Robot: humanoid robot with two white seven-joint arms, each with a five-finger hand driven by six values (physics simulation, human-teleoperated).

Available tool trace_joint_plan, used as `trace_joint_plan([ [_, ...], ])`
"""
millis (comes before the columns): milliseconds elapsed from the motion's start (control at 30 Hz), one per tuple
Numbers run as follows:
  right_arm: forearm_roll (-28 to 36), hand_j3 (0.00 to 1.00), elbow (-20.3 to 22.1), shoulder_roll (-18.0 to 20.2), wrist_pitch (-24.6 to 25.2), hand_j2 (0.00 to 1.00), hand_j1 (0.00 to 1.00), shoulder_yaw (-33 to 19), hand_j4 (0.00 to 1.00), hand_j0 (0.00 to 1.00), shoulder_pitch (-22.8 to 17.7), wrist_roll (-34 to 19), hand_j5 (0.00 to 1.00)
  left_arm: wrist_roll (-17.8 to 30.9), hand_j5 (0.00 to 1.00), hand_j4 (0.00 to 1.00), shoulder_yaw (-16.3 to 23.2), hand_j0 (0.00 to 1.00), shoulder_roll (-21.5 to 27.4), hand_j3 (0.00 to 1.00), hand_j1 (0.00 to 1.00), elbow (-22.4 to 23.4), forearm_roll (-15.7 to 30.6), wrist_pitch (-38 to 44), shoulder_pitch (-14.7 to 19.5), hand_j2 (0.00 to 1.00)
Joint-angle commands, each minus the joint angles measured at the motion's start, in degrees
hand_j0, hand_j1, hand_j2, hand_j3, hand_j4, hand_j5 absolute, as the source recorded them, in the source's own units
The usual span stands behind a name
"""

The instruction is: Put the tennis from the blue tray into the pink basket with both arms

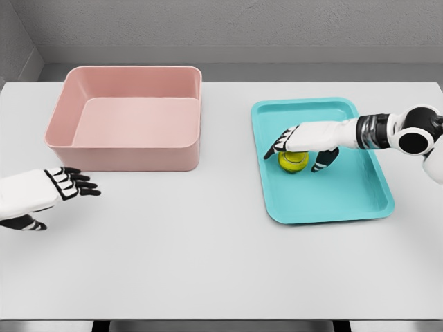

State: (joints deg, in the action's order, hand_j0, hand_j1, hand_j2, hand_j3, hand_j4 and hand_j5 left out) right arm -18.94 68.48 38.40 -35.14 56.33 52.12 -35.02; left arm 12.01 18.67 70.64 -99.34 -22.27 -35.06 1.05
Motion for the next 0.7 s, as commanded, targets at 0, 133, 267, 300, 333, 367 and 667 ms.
trace_joint_plan([
  [0,0.31,0.92,-0.54,-0.26,0.14,0.92,0.92,0.01,0.92,0.92,0.00,0.02,0.92,0.03,1.00,1.00,0.58,1.00,1.25,1.00,1.00,0.37,0.39,0.06,0.00,1.00],
  [133,0.22,0.90,-0.54,-0.26,0.14,0.90,0.90,0.01,0.90,0.90,0.00,0.02,0.90,-0.05,1.00,1.00,0.58,1.00,2.31,1.00,1.00,1.16,0.04,0.06,0.26,1.00],
  [267,0.22,0.85,-0.54,-0.26,0.14,0.85,0.85,0.01,0.85,0.85,0.00,0.02,0.85,-0.05,1.00,1.00,0.58,1.00,2.31,1.00,1.00,1.78,-0.23,0.06,0.35,1.00],
  [300,0.22,0.83,-0.54,-0.17,0.14,0.83,0.83,0.01,0.83,0.83,0.00,0.02,0.83,-0.05,1.00,1.00,0.58,1.00,2.31,1.00,1.00,2.04,-0.23,0.06,0.35,1.00],
  [333,0.22,0.81,-0.46,-0.26,0.14,0.81,0.81,0.01,0.81,0.81,0.00,0.02,0.81,0.04,1.00,1.00,0.58,1.00,2.31,1.00,1.00,2.04,-0.23,0.06,0.35,1.00],
  [367,0.22,0.79,-0.46,-0.26,0.14,0.79,0.79,0.01,0.79,0.79,0.09,0.02,0.79,-0.05,1.00,1.00,0.67,1.00,2.31,1.00,1.00,2.13,-0.23,0.06,0.35,1.00],
  [667,0.22,0.68,-0.46,-0.26,0.14,0.68,0.68,0.01,0.68,0.68,0.09,0.02,0.68,-0.05,1.00,1.00,1.11,1.00,1.96,1.00,1.00,2.48,-0.23,0.06,0.35,1.00],
])
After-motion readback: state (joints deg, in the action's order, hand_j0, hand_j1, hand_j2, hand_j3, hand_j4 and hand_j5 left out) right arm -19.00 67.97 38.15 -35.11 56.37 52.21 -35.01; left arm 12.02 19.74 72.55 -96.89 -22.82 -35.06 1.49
